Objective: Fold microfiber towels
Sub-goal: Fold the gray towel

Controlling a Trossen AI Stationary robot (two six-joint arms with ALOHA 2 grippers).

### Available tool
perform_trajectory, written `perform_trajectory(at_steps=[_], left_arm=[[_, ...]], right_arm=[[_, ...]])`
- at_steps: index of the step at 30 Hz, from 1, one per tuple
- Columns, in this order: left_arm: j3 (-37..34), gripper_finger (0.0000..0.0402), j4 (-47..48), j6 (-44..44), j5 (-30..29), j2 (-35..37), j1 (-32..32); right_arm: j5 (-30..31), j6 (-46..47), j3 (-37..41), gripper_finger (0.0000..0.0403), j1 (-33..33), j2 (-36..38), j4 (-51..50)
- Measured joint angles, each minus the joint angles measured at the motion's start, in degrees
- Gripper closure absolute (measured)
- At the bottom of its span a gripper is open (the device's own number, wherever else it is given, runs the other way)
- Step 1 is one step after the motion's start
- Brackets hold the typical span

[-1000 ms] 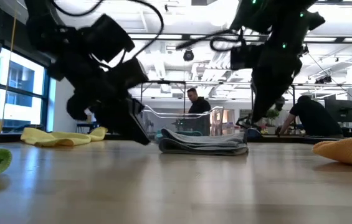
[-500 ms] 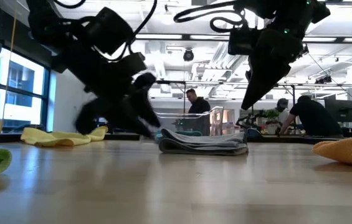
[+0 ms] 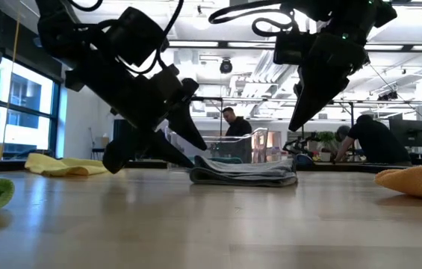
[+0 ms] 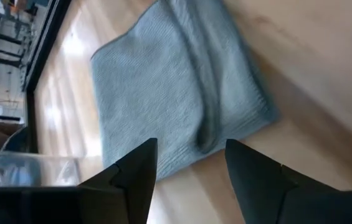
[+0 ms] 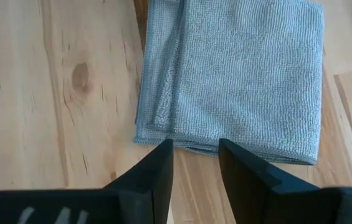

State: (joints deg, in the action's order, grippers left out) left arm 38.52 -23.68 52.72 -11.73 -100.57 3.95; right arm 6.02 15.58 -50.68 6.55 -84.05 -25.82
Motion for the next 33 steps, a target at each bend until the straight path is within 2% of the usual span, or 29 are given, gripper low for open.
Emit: perform_trajectory(at_steps=[9,14,25,29,33], left_arm=[[2.08,0.0252,0.16,4.17,-1.98,-4.21,0.1],[3.21,0.0292,0.18,6.1,-5.39,-5.01,-1.0],[3.26,0.0385,0.94,7.16,-8.07,-4.37,-1.08],[3.26,0.0396,1.2,7.41,-9.95,-4.33,-1.12],[3.26,0.0384,1.45,6.08,-11.65,-4.33,-1.49]], right_arm=[[0.0,-0.65,0.0,0.0281,0.0,0.0,0.47],[0.0,-0.64,-0.02,0.0281,0.0,0.0,0.52],[-0.26,-1.14,-0.02,0.0281,0.0,0.0,0.37],[-0.57,-1.12,-0.02,0.0281,-0.02,0.0,0.37],[-0.7,-1.12,-0.02,0.0281,-0.02,0.0,0.38]])
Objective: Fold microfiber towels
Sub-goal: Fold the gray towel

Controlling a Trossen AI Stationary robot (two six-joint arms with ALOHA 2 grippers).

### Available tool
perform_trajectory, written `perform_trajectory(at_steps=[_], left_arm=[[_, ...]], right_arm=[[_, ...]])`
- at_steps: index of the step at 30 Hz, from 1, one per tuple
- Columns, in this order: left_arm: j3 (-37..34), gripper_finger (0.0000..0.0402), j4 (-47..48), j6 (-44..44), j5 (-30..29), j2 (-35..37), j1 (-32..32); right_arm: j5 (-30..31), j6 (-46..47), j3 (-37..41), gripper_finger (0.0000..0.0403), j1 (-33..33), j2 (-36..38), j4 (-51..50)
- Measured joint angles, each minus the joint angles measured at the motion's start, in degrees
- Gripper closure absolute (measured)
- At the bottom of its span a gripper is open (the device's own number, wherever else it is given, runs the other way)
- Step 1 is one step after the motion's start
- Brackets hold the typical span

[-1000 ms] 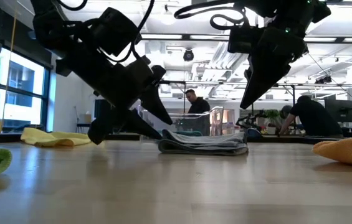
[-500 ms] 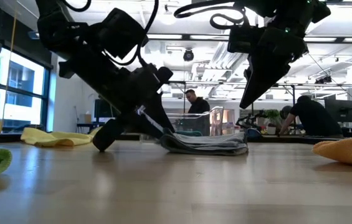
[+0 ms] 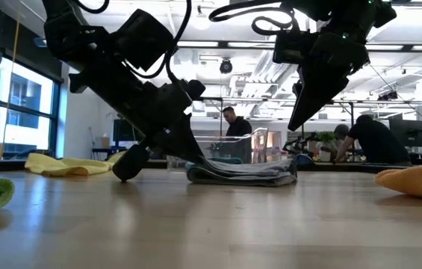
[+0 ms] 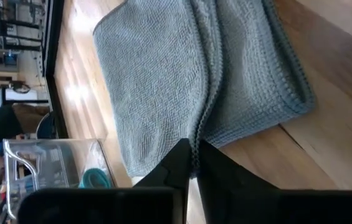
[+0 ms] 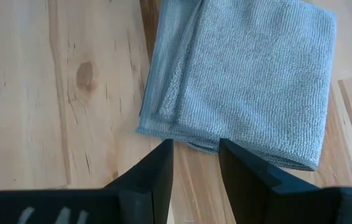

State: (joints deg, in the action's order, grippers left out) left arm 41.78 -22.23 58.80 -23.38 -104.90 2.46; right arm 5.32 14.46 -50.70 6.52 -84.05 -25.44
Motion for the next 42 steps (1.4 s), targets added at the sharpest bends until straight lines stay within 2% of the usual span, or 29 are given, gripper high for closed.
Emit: perform_trajectory(at_steps=[8,12,19,22,27,35,39,42], left_arm=[[1.0,0.0397,0.32,-4.1,-1.74,1.06,-0.37],[3.02,0.04,3.69,-9.93,-1.24,1.91,-0.35],[6.82,0.0401,12.05,-24.57,4.32,4.61,-0.39],[7.5,0.0401,14.42,-31.51,6.82,6.86,-0.26],[7.5,0.0401,16.71,-40.36,9.9,9.85,0.2],[7.45,0.0401,16.87,-45.25,10.11,10.47,0.65],[7.45,0.0401,17.06,-45.72,10.13,10.47,0.92],[7.45,0.0402,17.05,-45.64,10.07,10.47,0.99]], right_arm=[[0.7,2.08,0.0,0.0279,1.08,-0.3,4.12],[2.51,4.1,-0.02,0.0254,4.15,-2.39,9.58],[15.68,11.29,-0.02,0.017,9.07,-8.16,15.11],[21.34,14.07,-0.02,0.0151,10.55,-10.3,17.14],[27.94,15.46,-0.11,0.0146,12.65,-12.92,20.87],[32.65,16.98,-2.8,0.0146,13.39,-17.6,21.47],[34.7,18.91,-4.72,0.0149,12.98,-19.3,17.96],[34.67,22.83,-5.16,0.0169,12.61,-19.56,12.64]])
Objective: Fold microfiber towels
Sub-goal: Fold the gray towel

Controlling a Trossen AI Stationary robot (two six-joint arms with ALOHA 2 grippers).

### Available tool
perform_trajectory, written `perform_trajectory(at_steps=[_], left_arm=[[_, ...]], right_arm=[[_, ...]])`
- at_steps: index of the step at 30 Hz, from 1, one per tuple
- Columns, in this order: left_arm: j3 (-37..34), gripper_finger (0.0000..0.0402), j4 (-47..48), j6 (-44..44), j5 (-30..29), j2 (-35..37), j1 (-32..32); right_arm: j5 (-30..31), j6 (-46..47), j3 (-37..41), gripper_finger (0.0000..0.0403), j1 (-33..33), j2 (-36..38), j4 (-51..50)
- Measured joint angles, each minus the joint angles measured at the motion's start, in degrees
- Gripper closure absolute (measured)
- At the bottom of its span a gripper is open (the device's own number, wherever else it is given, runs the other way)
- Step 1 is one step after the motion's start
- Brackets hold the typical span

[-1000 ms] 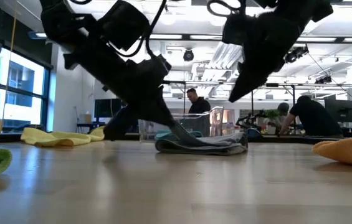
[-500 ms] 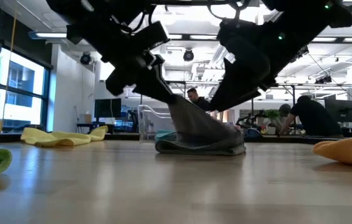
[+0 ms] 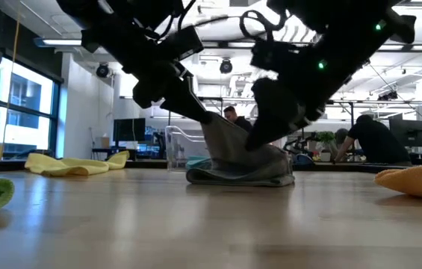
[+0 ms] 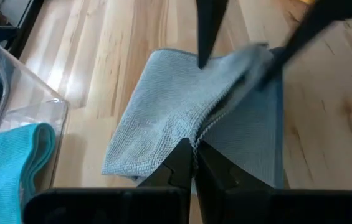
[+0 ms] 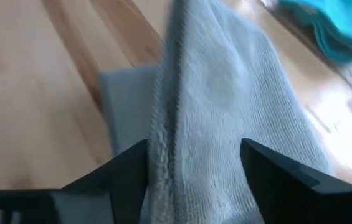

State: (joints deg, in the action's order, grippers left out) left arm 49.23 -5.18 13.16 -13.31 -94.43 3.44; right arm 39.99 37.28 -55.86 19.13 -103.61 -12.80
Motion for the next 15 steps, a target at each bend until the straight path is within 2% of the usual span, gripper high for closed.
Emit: perform_trajectory(at_steps=[4,11,13,15], left_arm=[[0.0,0.0402,0.34,0.27,0.01,0.0,0.47],[0.0,0.0401,1.57,0.31,0.53,0.0,1.43],[0.0,0.0401,2.19,0.34,0.85,0.0,1.39],[0.0,0.0401,2.93,0.37,0.89,0.0,1.35]], right_arm=[[-1.64,3.19,-0.02,0.0227,-0.09,0.0,-4.76],[-3.32,1.74,-0.02,0.0373,-0.06,0.0,-6.94],[-1.75,1.7,-0.02,0.0395,0.07,0.0,-7.68],[-0.99,1.28,-0.02,0.039,0.12,0.04,-8.0]])
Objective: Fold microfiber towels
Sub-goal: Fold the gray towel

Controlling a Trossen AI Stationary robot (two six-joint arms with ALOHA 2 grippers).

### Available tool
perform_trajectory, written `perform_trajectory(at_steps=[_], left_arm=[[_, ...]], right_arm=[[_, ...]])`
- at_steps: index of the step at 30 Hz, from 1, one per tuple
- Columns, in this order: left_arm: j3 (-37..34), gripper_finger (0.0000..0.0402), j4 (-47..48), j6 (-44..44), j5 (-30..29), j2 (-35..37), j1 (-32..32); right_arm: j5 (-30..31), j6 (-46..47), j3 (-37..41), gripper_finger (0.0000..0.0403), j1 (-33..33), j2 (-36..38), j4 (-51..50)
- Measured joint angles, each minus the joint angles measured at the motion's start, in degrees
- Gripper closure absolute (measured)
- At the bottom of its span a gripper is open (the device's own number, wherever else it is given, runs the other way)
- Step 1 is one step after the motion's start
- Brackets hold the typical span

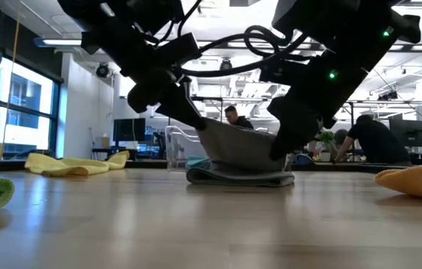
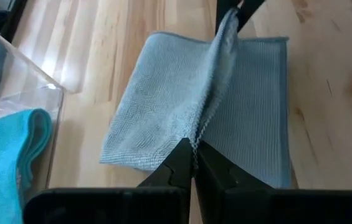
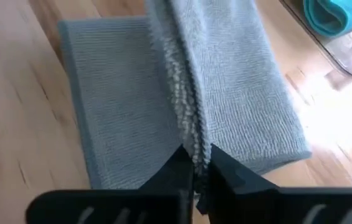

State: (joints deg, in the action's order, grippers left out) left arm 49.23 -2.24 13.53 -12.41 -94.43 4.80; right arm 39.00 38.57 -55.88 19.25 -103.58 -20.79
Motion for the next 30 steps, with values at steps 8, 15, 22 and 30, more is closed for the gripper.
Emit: perform_trajectory(at_steps=[8,15,22,30], left_arm=[[-0.99,0.0401,1.22,0.02,3.81,-0.07,-1.93],[-1.51,0.0373,2.4,-2.04,9.02,-0.07,-3.53],[-1.51,0.0297,2.47,-3.27,13.75,-0.07,-3.72],[-1.72,0.0247,2.91,-5.37,18.29,-0.07,-0.13]], right_arm=[[-0.55,-2.72,0.0,0.0379,0.0,0.03,-1.38],[-3.06,-5.16,0.0,0.0353,-0.24,0.05,-1.25],[-4.07,-5.62,0.0,0.0267,-0.24,0.05,-1.35],[-8.35,-6.39,0.0,0.0218,-0.22,5.15,-6.98]])
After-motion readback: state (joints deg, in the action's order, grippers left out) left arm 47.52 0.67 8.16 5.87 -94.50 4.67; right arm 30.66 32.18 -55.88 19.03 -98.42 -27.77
